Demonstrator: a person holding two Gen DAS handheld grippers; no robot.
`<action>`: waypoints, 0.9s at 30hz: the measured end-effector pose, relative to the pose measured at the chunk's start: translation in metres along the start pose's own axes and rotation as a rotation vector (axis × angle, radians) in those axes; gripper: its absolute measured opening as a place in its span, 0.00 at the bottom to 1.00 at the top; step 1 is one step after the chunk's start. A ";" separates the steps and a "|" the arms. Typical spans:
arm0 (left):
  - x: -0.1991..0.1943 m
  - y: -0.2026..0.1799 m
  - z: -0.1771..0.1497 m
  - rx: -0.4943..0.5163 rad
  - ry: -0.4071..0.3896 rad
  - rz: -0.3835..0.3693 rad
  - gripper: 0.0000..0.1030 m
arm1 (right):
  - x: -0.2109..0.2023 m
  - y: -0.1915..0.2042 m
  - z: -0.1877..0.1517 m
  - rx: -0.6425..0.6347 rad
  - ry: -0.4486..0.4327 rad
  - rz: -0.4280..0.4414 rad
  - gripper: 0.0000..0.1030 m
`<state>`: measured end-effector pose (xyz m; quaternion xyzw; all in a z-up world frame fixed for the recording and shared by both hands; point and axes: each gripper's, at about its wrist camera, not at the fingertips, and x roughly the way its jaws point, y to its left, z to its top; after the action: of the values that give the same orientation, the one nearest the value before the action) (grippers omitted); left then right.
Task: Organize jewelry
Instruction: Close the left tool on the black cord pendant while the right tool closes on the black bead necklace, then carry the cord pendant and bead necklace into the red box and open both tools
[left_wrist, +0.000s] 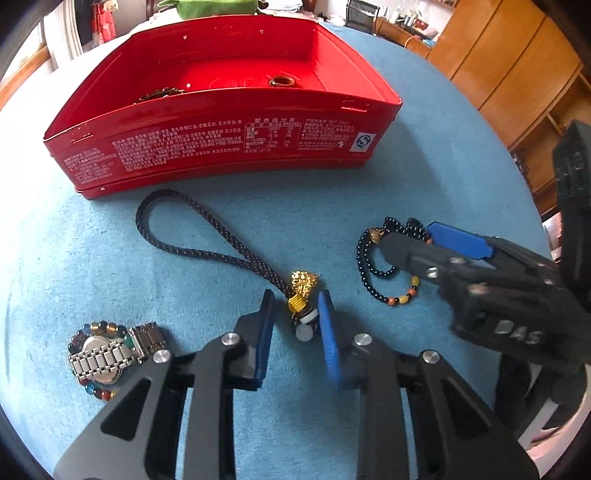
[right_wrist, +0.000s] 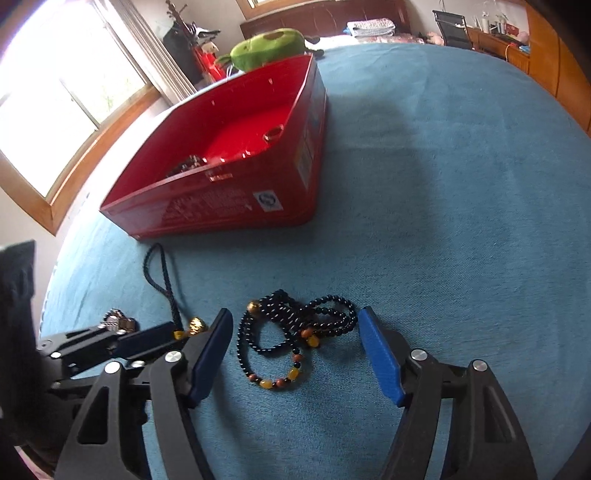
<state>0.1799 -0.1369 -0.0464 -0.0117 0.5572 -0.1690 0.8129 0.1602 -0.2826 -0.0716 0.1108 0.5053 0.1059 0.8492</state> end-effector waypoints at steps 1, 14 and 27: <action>0.000 0.001 0.000 0.002 -0.001 -0.007 0.22 | 0.000 0.002 0.000 -0.007 -0.001 -0.008 0.65; 0.004 -0.001 0.002 0.009 -0.008 -0.038 0.10 | -0.001 0.003 -0.002 -0.006 -0.022 0.026 0.19; -0.030 0.025 0.001 -0.043 -0.091 -0.074 0.10 | -0.009 -0.011 0.003 0.052 -0.037 0.053 0.21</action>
<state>0.1775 -0.1046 -0.0245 -0.0573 0.5222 -0.1861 0.8303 0.1589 -0.2960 -0.0659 0.1481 0.4891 0.1130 0.8521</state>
